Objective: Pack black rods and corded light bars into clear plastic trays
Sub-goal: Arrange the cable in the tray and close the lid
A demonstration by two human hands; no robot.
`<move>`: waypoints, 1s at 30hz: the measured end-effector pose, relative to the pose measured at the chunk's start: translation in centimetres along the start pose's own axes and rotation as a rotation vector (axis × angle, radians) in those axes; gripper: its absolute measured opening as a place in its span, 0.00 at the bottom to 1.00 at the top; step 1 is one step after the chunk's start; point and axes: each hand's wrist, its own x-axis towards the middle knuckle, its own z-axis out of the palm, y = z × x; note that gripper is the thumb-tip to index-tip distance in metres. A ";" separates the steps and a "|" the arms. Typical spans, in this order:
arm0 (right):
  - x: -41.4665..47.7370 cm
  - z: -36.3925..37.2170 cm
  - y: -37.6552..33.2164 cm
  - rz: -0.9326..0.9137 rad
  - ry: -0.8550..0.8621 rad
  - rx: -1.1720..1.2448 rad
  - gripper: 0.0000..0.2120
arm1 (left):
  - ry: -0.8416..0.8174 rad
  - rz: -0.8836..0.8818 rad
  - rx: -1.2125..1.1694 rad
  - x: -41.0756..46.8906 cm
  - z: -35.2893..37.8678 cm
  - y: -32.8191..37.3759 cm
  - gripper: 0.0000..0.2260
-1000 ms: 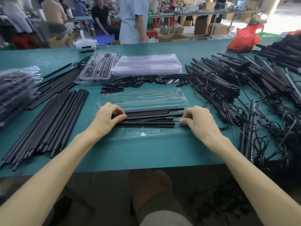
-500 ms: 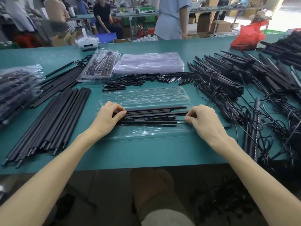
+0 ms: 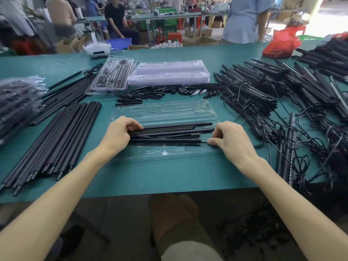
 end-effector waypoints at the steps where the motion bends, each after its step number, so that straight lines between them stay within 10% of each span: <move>1: 0.0 0.1 0.0 -0.007 -0.001 -0.014 0.12 | 0.014 0.027 0.034 0.1 0.1 0.5 0.24; 10: 0.2 0.4 0.1 -0.040 0.002 -0.038 0.12 | -0.127 0.345 -0.036 0.6 3.7 6.8 0.04; 21: 0.4 -1.0 0.9 -0.129 -0.025 0.110 0.01 | -0.241 0.410 0.156 0.0 7.6 8.0 0.18; 30: 0.9 -5.1 3.1 0.052 0.113 0.069 0.14 | -0.243 0.422 0.128 0.3 7.2 7.7 0.16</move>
